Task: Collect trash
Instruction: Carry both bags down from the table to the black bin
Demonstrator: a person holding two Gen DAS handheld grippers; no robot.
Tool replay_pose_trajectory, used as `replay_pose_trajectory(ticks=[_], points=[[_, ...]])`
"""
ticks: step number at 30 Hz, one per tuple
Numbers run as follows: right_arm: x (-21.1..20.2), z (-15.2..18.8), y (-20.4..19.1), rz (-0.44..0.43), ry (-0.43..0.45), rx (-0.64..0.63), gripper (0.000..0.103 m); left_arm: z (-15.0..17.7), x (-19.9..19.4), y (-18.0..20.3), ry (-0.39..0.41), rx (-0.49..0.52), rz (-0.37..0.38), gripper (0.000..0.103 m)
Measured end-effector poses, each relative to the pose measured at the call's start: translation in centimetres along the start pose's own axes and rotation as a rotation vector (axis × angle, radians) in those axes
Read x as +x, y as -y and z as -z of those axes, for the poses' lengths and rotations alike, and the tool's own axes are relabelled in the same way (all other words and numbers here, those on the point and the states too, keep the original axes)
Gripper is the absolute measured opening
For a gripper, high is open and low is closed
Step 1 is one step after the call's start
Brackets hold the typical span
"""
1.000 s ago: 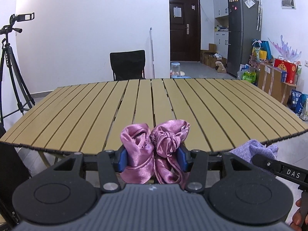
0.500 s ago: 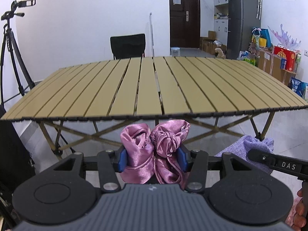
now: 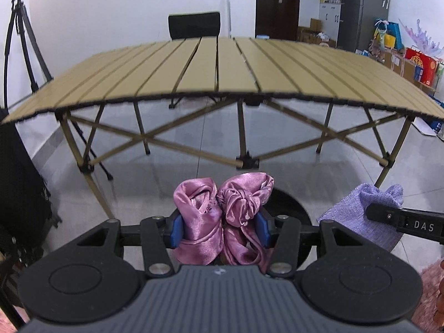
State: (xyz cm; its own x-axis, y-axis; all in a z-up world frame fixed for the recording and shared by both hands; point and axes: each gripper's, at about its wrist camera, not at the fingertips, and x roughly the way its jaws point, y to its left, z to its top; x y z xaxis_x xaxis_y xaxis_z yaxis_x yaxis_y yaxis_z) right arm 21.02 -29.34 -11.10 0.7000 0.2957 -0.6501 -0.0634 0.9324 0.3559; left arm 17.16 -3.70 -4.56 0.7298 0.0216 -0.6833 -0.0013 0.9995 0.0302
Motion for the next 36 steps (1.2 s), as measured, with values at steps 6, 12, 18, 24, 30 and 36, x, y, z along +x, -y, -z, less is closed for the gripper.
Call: replay_pose_trajectory(ticks=[6,12,18,24,30,36], points=[[1.5,1.8,-0.4,0.053,-0.069,-0.039,0.035,2.3,1.7,-0.9,-0.067,-0.028,0.006,0.050],[2.8,3.1,-0.3,0.121,-0.123,-0.061,0.035,3.6,3.5,-2.2,-0.125,-0.063,0.024,0.050],[4.1,3.8,0.2,0.173,-0.165,-0.057,0.035,4.0,5.5,-3.4,-0.187,-0.092,0.007,0.050],[5.4,3.7,0.8,0.198,-0.195,-0.048,0.035,3.9,7.2,-4.2,-0.247,-0.121,-0.014,0.050],[6.5,3.6,1.5,0.212,-0.213,-0.031,0.035,3.0,8.5,-4.1,-0.270,-0.126,-0.033,0.050],[7.2,3.4,2.4,0.220,-0.220,-0.010,0.035,2.4,9.7,-3.3,-0.291,-0.117,-0.036,0.050]])
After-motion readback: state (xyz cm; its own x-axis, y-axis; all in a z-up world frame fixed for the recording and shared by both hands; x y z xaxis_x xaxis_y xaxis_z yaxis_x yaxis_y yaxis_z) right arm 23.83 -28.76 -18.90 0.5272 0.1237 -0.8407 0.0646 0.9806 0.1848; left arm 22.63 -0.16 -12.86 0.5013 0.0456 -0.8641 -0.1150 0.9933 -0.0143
